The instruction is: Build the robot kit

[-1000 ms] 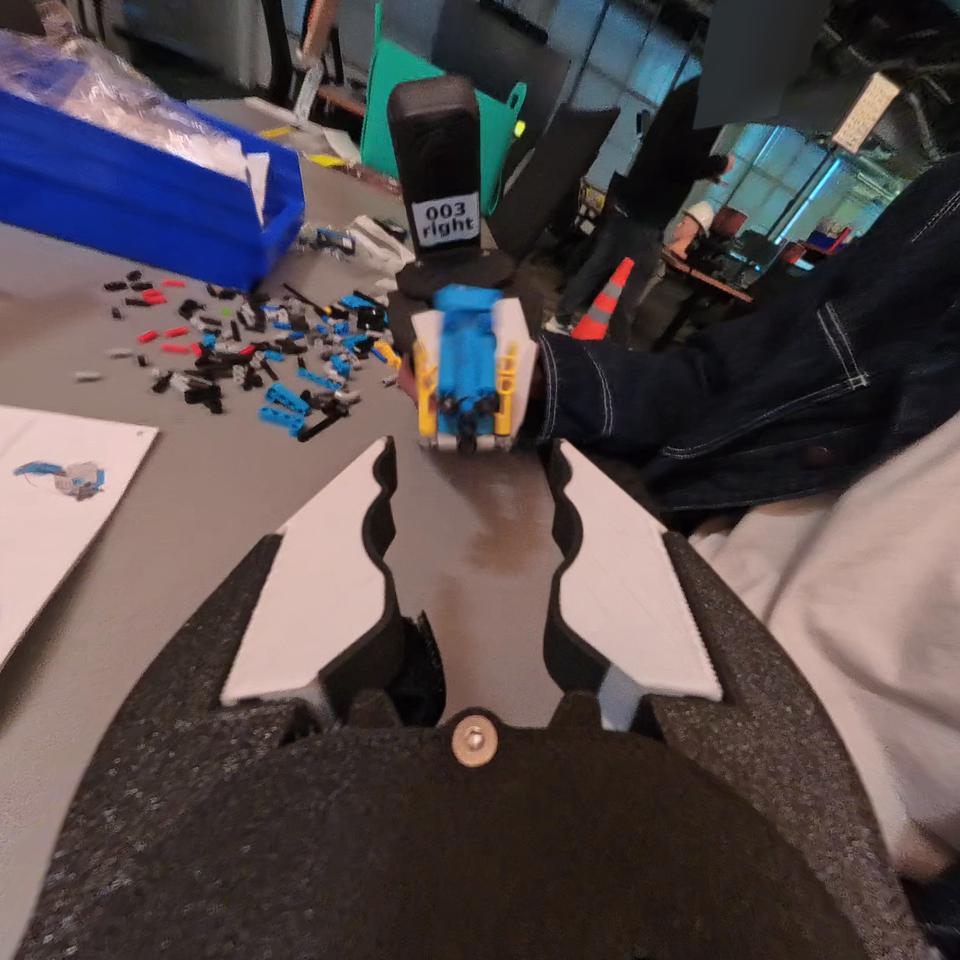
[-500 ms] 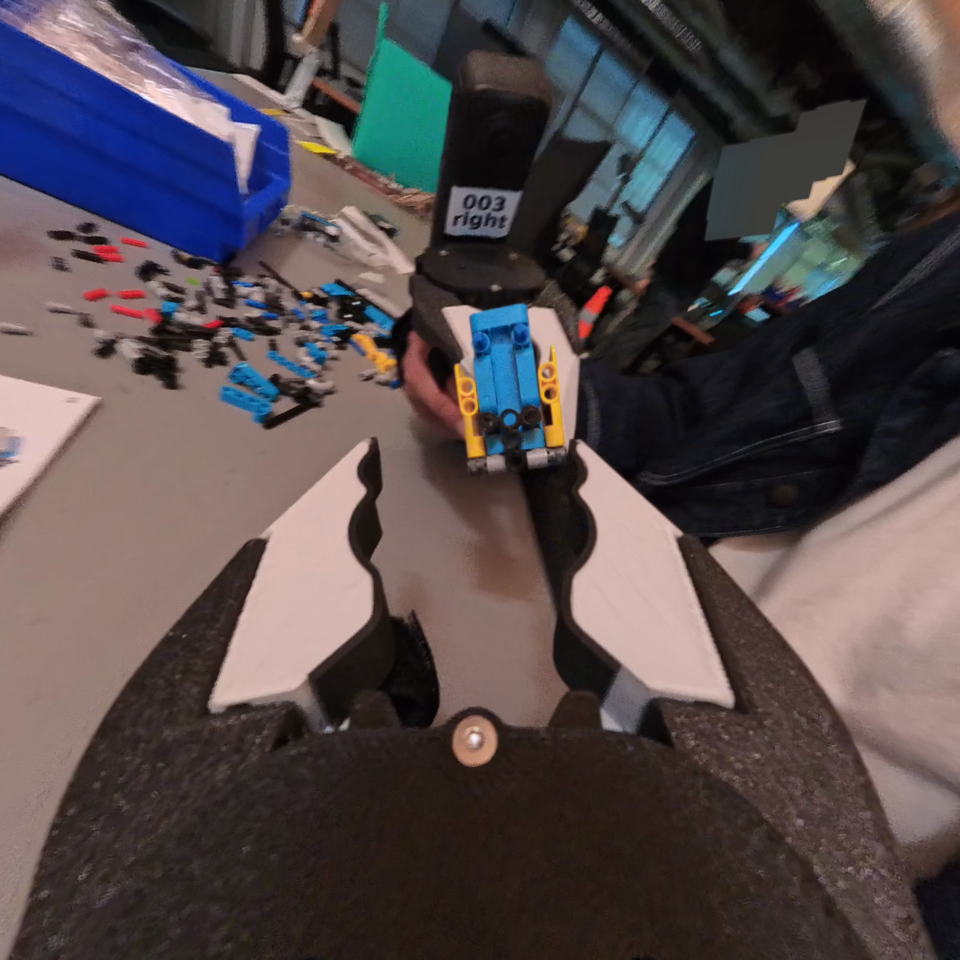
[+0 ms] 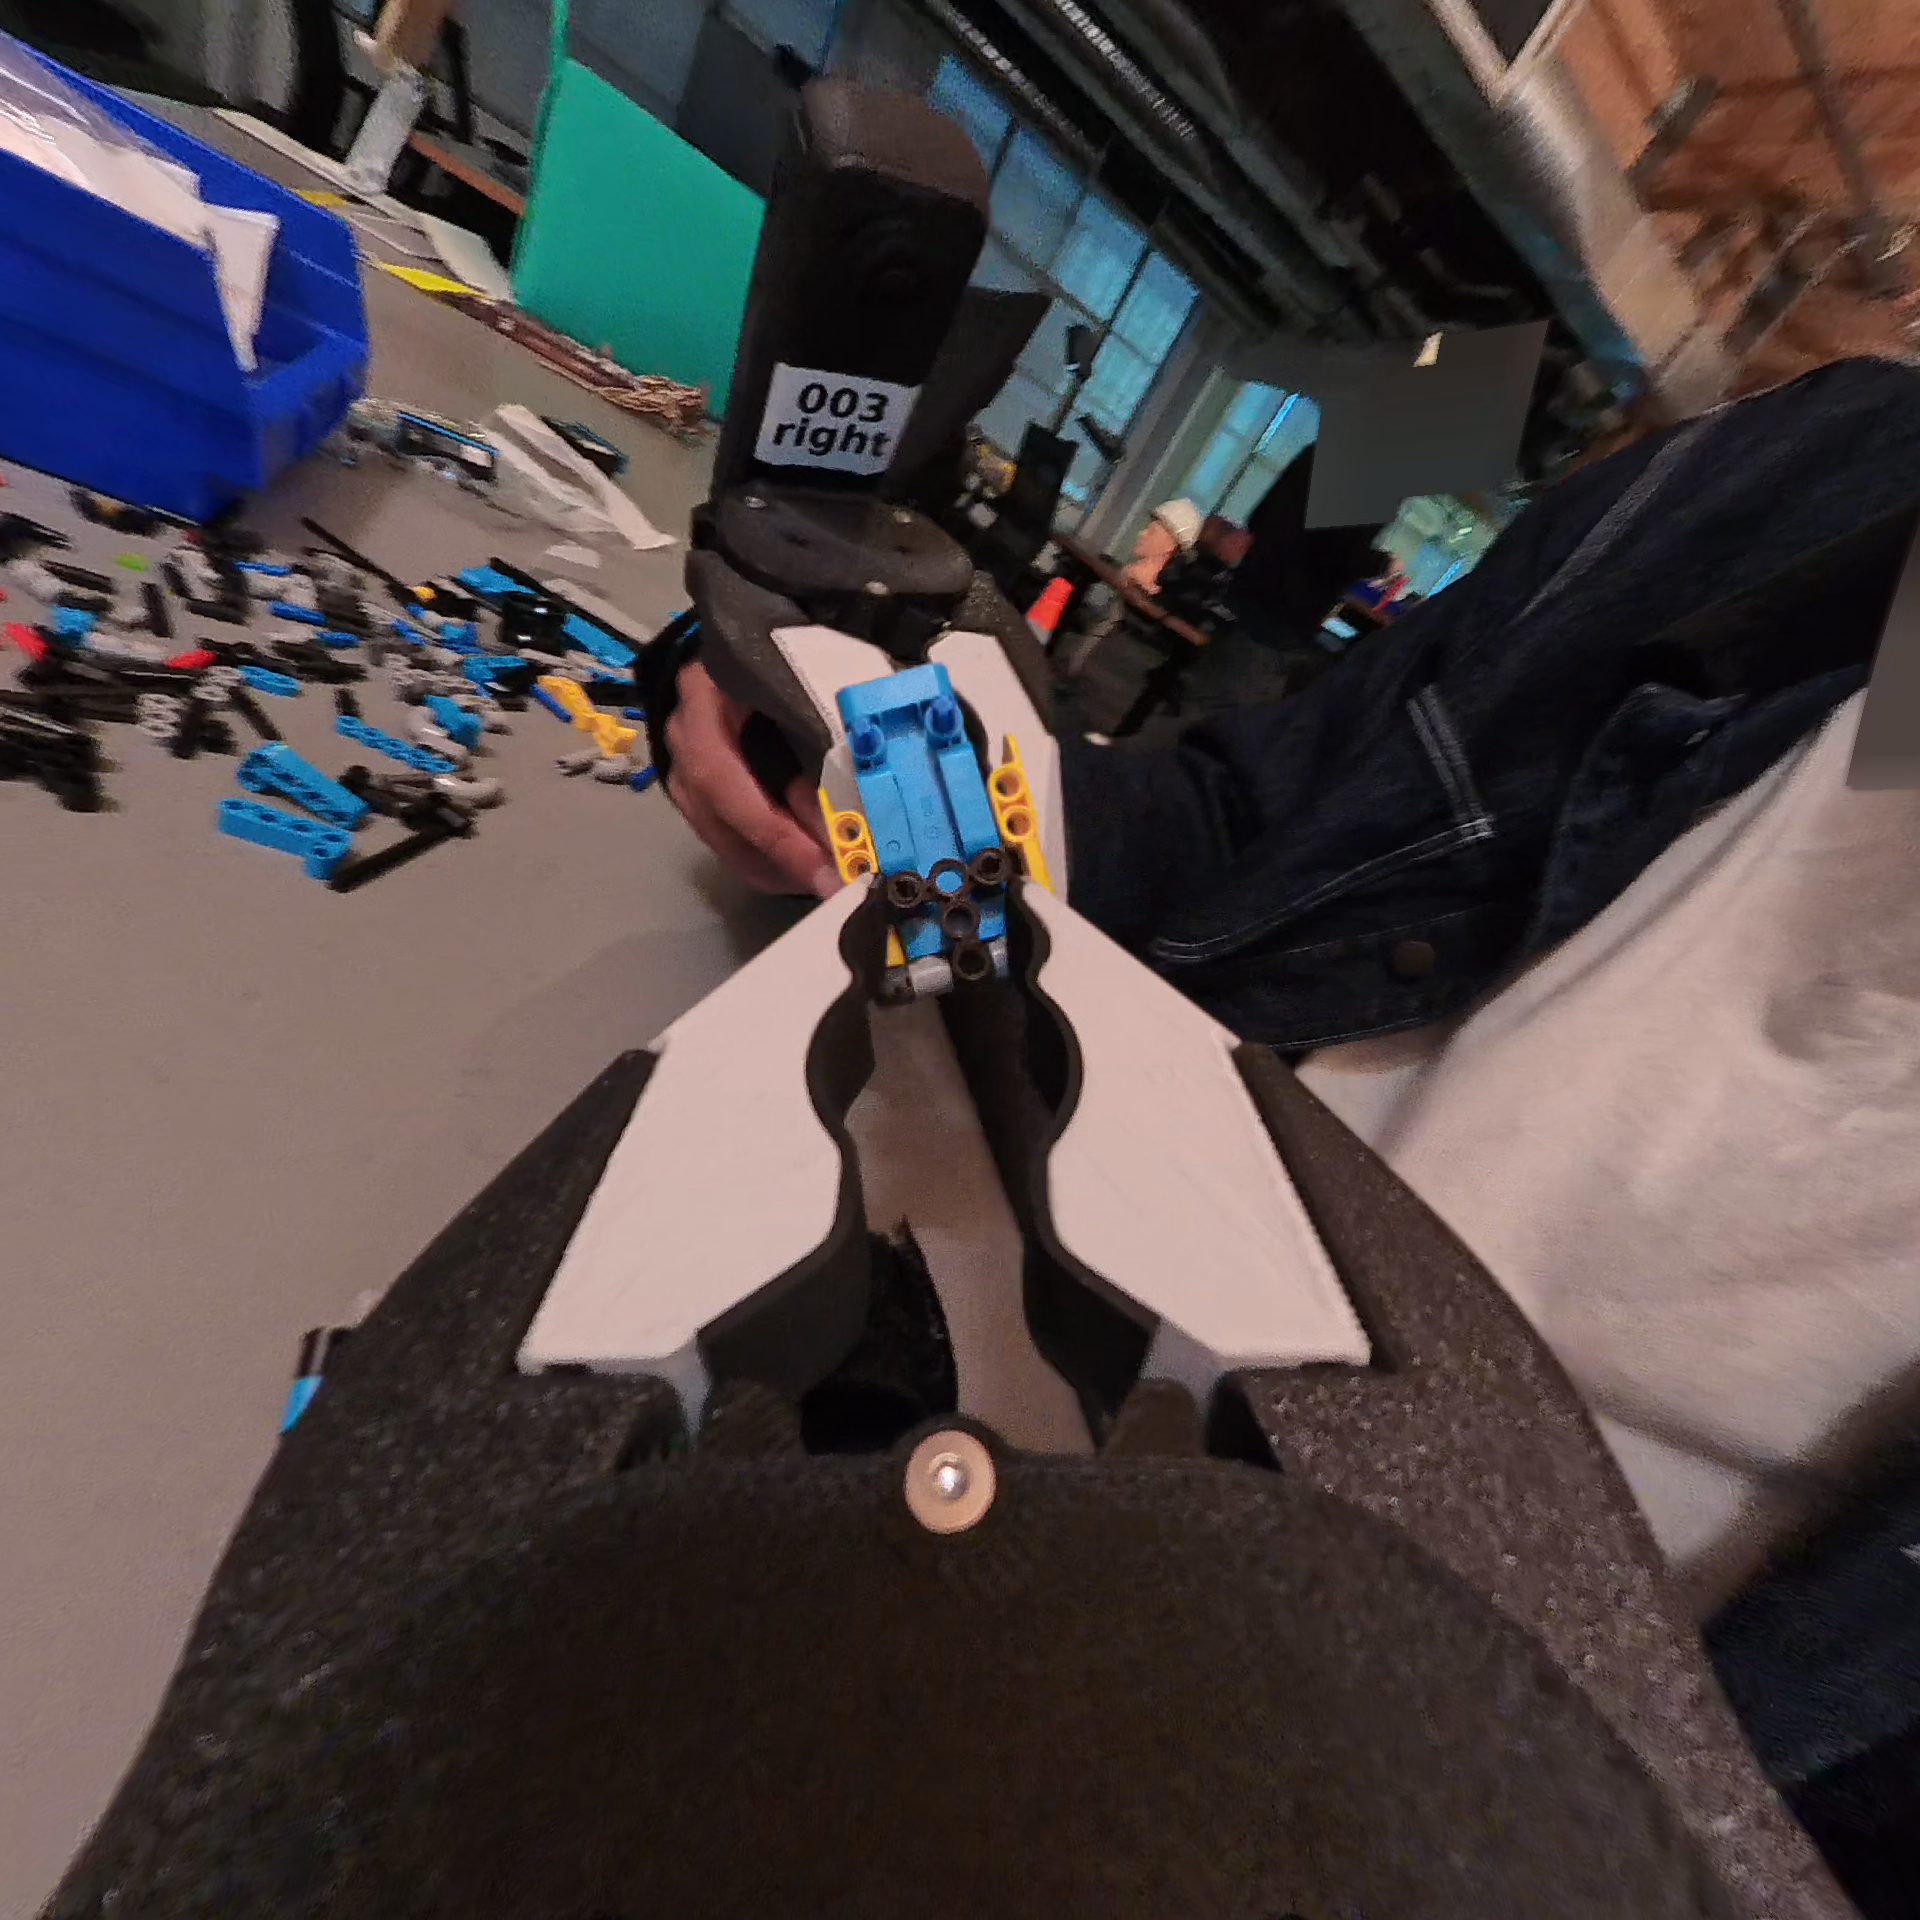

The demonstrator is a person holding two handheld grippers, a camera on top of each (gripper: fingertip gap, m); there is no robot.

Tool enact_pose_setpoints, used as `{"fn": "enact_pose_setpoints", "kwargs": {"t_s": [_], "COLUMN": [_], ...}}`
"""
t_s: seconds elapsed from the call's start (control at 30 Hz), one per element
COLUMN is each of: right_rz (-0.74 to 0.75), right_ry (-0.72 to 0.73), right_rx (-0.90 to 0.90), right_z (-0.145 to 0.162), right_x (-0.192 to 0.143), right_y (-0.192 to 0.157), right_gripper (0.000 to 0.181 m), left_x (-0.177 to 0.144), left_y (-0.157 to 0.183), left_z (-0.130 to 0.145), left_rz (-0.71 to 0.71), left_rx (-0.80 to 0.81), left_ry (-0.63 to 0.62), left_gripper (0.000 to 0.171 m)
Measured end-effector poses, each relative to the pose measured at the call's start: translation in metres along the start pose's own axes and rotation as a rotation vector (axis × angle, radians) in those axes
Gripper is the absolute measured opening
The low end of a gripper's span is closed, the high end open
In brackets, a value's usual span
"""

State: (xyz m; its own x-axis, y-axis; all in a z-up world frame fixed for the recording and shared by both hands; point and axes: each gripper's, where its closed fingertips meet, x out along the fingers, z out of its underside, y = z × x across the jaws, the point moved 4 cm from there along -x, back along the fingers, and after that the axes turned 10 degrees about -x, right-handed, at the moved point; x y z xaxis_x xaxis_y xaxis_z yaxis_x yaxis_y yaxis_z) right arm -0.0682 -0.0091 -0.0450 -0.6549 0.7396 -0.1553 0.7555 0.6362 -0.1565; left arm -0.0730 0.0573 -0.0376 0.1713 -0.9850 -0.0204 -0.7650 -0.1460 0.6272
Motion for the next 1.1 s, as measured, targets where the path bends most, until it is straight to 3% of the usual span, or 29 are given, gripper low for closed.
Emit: {"fn": "enact_pose_setpoints", "kwargs": {"t_s": [0.13, 0.3, 0.5, 0.73, 0.93, 1.1], "right_rz": [0.036, 0.065, 0.152, 0.237, 0.289, 0.286], "right_ry": [-0.009, 0.041, 0.063, 0.092, 0.068, 0.065], "right_rx": [0.055, 0.176, 0.253, 0.26, 0.274, 0.22], "right_z": [0.004, 0.003, 0.007, 0.006, 0.01, 0.005], "right_x": [-0.002, -0.011, -0.02, -0.027, -0.028, -0.03], "right_y": [0.009, 0.023, 0.04, 0.05, 0.055, 0.052], "right_gripper": [0.001, 0.019, 0.007, 0.007, 0.007, 0.007], "left_x": [-0.003, -0.013, -0.011, -0.009, -0.007, -0.01], "left_y": [-0.007, -0.017, -0.023, -0.025, -0.03, -0.029], "left_z": [-0.001, -0.008, -0.009, -0.015, -0.014, -0.016], "left_rz": [-0.104, -0.256, -0.43, -0.641, -0.741, -0.679], "left_rx": [0.072, 0.185, 0.378, 0.544, 0.624, 0.563], "left_ry": [-0.002, 0.026, -0.002, 0.029, 0.002, 0.031], "left_gripper": [0.021, 0.018, 0.017, 0.017, 0.016, 0.017]}}
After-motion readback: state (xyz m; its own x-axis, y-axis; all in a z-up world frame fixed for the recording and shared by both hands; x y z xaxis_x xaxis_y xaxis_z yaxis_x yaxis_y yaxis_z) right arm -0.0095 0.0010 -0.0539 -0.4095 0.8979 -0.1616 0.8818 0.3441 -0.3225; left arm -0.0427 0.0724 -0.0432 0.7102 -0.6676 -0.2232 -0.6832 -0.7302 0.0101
